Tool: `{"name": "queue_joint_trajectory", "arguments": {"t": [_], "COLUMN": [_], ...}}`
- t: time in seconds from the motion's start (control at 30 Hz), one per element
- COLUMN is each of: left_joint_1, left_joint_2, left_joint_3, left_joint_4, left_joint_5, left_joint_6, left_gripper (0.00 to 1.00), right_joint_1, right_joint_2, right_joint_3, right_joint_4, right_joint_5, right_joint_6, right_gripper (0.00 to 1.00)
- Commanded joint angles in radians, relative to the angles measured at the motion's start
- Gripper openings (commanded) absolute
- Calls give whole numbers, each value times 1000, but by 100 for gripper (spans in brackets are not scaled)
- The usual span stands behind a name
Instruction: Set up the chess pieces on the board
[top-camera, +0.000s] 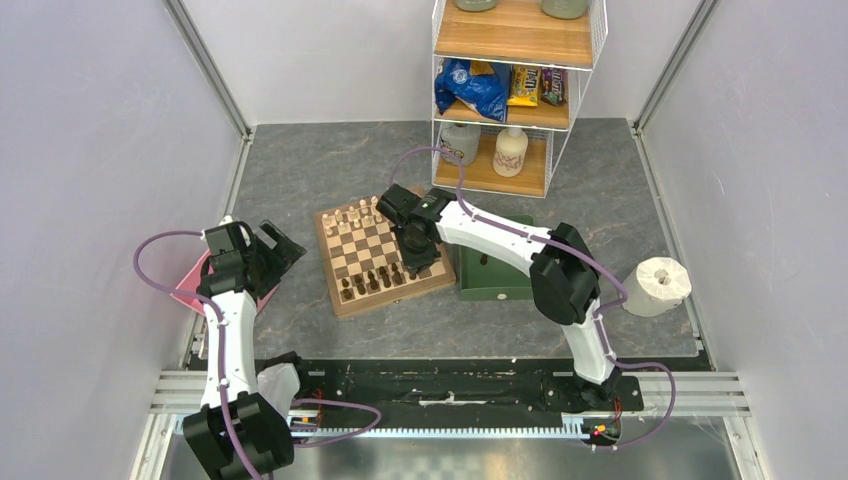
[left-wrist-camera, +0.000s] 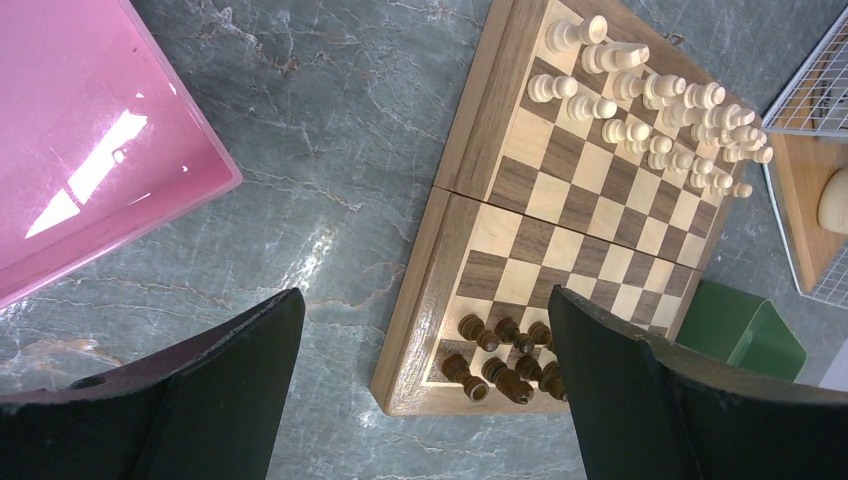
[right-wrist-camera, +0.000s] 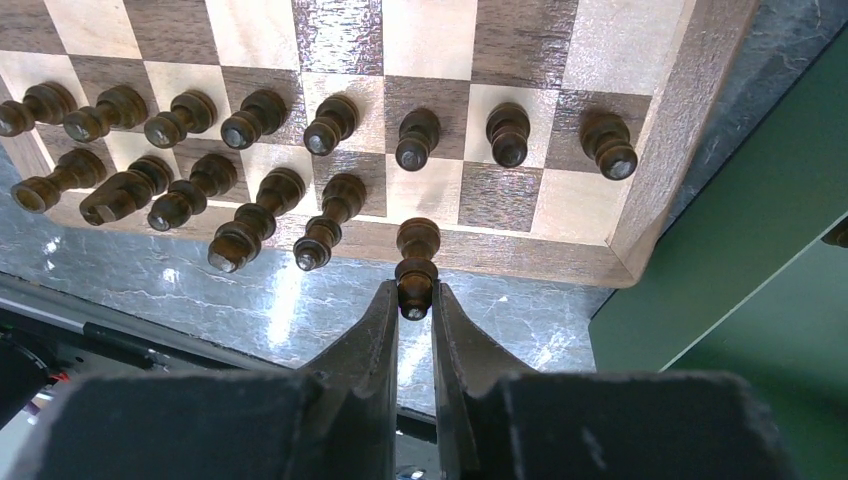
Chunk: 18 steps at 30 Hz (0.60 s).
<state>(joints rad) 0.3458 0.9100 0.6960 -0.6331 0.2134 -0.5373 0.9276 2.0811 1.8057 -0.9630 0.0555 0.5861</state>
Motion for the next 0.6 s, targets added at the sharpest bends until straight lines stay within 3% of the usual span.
{"name": "queue_joint_trajectory", "arguments": {"t": [0.0, 0.57], "left_joint_1": [5, 5], "left_joint_2": [-4, -1], "left_joint_3": [14, 14], "left_joint_4": [15, 15], "left_joint_5": [18, 18], "left_joint_6": [23, 22], "left_gripper": [99, 99], "right_joint_1": [5, 5], "right_joint_2": [24, 60], "right_joint_3": [51, 72], "right_joint_4": [-13, -13], "right_joint_5": [11, 13], "right_joint_6": [-13, -20], "right_gripper": [14, 17]}}
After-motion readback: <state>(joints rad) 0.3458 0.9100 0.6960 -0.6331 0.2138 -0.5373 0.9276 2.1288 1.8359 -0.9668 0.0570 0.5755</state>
